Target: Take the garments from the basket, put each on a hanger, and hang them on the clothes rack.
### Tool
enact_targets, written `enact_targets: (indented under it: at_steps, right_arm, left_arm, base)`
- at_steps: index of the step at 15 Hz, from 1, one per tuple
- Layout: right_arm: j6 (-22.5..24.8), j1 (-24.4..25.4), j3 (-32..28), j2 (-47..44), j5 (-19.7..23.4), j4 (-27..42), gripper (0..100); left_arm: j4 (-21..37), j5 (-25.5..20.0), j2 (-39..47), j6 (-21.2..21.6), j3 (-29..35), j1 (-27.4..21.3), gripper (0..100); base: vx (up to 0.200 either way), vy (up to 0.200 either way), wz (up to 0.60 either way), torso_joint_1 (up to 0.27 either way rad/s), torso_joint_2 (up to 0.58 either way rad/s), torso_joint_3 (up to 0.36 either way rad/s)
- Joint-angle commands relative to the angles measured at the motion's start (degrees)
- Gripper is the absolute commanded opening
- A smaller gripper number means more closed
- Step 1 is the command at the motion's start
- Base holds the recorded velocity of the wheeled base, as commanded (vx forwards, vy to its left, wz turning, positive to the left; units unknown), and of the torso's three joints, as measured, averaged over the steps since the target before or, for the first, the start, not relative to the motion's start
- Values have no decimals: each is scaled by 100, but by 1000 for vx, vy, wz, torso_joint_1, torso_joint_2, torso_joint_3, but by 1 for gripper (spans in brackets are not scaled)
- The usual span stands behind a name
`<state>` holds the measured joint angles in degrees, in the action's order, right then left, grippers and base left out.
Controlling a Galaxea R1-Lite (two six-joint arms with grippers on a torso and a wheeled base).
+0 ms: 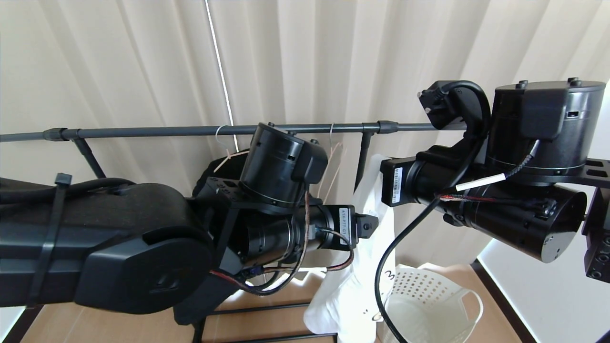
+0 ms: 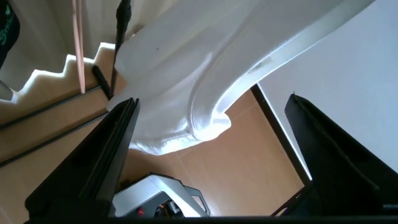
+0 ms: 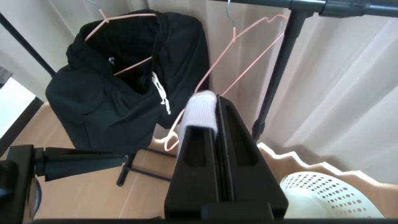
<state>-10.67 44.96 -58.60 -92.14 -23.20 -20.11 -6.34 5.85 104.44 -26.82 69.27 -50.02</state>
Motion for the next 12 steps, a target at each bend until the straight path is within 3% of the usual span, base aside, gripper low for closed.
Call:
enact_targets:
  at_steps: [1,3,6,12]
  right_arm:
    - [3,13,7,12,-9,-1,0]
    - [3,22,7,38,-9,-1,0]
    - [3,22,15,64,-9,-1,0]
    - [3,74,68,214,-9,-1,0]
  left_arm:
    - [-8,13,174,-8,122,1,100]
    - [-8,30,270,-8,263,18,100]
    - [1,566,376,-78,351,141,100]
    - [1,1129,622,-95,8,467,100]
  base:
    - [0,0,0,0,0,0]
    - [0,0,0,0,0,0]
    - [0,0,0,0,0,0]
    - [0,0,0,0,0,0]
